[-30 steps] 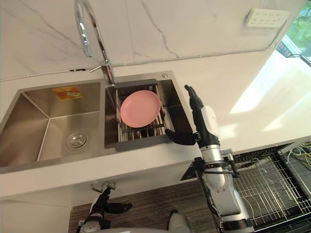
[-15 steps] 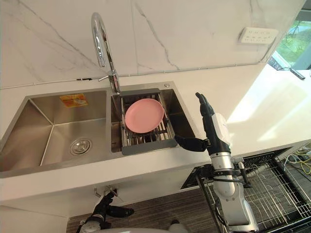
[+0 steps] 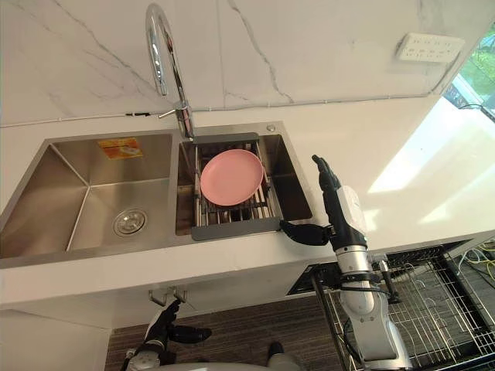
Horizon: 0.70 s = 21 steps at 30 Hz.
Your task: Walk over to the sink, pick up the cup, carry it to the dishwasher, place the cup inside the dishwasher, then close the dishwasher door
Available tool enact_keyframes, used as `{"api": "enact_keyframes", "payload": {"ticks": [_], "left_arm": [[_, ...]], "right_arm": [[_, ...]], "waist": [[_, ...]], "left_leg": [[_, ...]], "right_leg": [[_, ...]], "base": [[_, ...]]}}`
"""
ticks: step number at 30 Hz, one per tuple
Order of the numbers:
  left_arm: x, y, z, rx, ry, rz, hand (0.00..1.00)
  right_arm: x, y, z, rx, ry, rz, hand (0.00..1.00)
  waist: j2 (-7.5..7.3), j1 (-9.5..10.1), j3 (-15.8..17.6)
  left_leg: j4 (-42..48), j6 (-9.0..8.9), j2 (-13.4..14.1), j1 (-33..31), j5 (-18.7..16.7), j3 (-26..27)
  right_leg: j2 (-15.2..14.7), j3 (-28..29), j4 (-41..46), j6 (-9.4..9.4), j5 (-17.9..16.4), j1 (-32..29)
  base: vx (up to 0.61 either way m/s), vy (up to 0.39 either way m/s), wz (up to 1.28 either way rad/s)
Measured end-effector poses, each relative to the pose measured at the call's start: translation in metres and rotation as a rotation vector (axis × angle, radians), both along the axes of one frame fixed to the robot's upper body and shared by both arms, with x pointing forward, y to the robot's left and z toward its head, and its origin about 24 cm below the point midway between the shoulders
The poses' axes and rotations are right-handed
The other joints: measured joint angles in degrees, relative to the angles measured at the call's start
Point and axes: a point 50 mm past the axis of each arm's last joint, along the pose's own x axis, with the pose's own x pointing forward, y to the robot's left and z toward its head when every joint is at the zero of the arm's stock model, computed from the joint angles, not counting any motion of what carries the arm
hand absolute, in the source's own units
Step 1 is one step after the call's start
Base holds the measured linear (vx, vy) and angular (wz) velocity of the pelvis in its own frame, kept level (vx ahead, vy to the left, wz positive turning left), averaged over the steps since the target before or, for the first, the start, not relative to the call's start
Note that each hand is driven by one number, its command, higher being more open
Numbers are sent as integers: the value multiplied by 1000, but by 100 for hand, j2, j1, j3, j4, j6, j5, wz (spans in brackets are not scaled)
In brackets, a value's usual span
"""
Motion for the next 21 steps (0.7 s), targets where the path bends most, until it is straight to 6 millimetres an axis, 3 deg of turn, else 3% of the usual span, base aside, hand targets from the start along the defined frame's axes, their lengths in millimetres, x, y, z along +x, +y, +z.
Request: {"api": "enact_keyframes", "payload": {"ticks": [7, 14, 21], "left_arm": [[-4, 1, -1, -13, 10, 50, 100], [-6, 2, -2, -18, 12, 81, 100], [-8, 4, -2, -24, 13, 117, 100]], "right_arm": [[-6, 11, -13, 158, 21, -109, 100], [-7, 13, 10, 177, -95, -130, 100], [-2, 9, 19, 107, -113, -91, 100]], "waist": [[82, -27, -45], [111, 11, -52], [104, 12, -54]], "left_leg": [[-3, -34, 28, -9, 17, 68], [-58, -94, 75, 34, 33, 43], [-107, -116, 81, 34, 35, 59]], "right_leg": [[-3, -13, -263, 0, 114, 100], [13, -222, -264, 1, 115, 191], [1, -328, -264, 4, 117, 222]], "base": [[4, 1, -4], [-20, -22, 10], [-43, -9, 8]]}}
